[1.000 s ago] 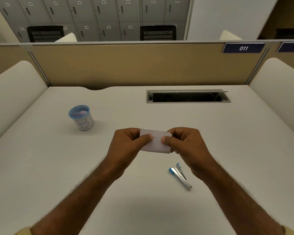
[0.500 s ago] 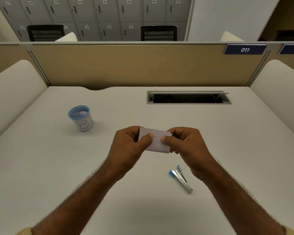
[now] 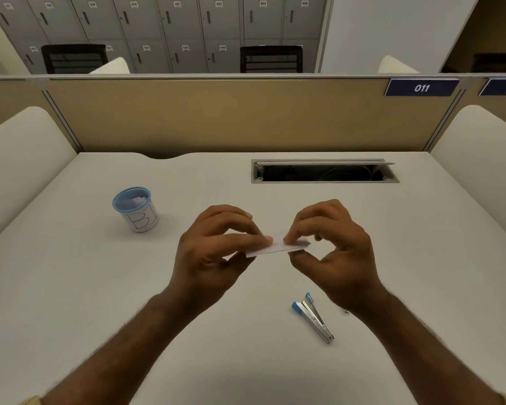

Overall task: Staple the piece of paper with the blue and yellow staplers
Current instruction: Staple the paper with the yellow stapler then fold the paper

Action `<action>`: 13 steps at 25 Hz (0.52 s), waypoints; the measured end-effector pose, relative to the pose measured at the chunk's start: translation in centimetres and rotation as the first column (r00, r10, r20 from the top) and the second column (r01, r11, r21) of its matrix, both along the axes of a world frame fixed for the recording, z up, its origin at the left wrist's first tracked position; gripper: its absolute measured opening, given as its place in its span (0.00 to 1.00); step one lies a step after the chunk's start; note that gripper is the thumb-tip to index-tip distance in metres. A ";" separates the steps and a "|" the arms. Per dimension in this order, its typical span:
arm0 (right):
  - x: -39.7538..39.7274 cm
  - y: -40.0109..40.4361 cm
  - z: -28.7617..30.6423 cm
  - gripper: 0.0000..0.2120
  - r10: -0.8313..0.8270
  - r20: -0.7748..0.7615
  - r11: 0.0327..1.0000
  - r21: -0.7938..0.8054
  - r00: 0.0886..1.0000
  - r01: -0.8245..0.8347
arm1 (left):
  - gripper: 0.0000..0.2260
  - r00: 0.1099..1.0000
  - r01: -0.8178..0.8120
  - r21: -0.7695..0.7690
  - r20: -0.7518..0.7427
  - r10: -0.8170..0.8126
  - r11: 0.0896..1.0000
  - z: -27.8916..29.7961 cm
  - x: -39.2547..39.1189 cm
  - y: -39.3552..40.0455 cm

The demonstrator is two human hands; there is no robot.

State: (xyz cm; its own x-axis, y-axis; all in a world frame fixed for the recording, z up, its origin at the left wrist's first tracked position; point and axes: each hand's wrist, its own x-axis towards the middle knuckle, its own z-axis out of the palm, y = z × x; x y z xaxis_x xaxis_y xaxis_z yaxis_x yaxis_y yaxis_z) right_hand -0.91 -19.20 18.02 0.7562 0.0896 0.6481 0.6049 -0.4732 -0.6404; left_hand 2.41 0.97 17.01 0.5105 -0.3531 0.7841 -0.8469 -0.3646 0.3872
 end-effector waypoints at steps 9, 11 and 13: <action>0.3 -0.2 -0.3 0.03 -0.075 0.382 0.965 -0.204 0.921 0.163 | 0.10 0.977 -0.099 -0.051 0.187 0.107 0.994 -0.9 0.7 0.0; 0.4 0.0 -0.7 0.02 -0.066 0.289 0.979 -0.166 0.955 0.118 | 0.20 0.976 -0.192 -0.040 0.096 0.195 0.981 -2.8 1.8 0.0; 0.7 0.5 -1.0 0.05 -0.047 0.074 0.998 -0.045 0.996 0.051 | 0.27 0.933 -0.342 0.121 -0.071 0.352 0.932 -5.4 3.3 0.6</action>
